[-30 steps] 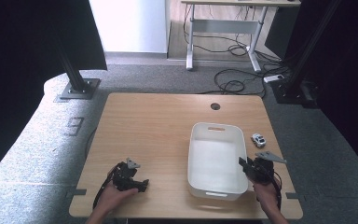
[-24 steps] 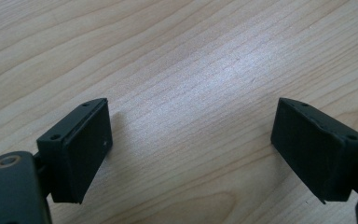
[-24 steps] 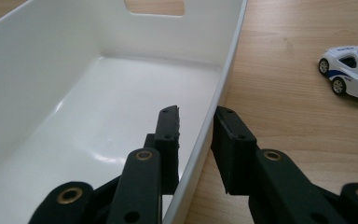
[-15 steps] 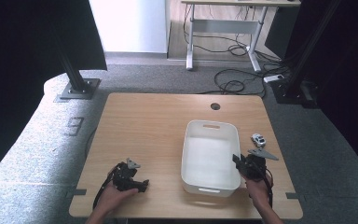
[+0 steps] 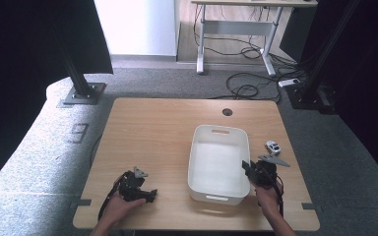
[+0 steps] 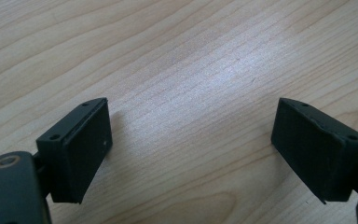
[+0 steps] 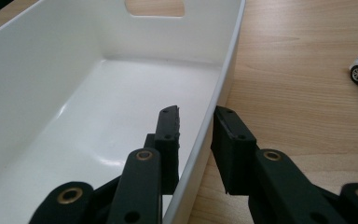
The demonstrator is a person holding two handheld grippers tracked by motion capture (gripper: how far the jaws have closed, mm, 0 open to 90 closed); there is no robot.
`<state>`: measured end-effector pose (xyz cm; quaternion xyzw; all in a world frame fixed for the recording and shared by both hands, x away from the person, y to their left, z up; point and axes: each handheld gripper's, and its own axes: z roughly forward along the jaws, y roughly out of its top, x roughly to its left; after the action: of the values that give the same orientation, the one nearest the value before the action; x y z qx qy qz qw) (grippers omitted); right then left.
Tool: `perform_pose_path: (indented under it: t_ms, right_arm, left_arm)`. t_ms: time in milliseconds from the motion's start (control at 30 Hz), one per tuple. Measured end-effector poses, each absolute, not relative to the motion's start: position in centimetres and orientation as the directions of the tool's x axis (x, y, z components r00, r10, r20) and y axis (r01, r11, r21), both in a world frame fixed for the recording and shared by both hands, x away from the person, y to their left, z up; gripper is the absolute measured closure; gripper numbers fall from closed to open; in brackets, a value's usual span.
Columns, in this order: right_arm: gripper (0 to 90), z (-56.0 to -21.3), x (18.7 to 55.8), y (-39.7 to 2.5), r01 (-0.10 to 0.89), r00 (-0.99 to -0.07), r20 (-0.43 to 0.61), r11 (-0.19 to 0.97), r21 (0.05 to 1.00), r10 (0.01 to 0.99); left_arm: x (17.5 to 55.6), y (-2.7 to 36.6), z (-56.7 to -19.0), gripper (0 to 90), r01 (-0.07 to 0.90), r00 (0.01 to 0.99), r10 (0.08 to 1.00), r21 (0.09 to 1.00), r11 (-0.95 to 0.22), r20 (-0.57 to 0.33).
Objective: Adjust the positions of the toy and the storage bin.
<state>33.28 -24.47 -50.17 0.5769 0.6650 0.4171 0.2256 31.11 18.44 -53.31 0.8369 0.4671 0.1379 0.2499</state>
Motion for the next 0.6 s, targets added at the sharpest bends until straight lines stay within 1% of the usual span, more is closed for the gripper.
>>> perform_pose_path:
  t_ms: [600]
  right_arm:
    - [71.8, -50.2, 34.2, -23.2, 0.58, -0.236, 0.184, -0.013, 0.815, 0.954]
  left_arm:
    - [31.1, 18.4, -53.3, 12.8, 0.712, 0.525, 0.851, 0.548, -0.439, -0.001]
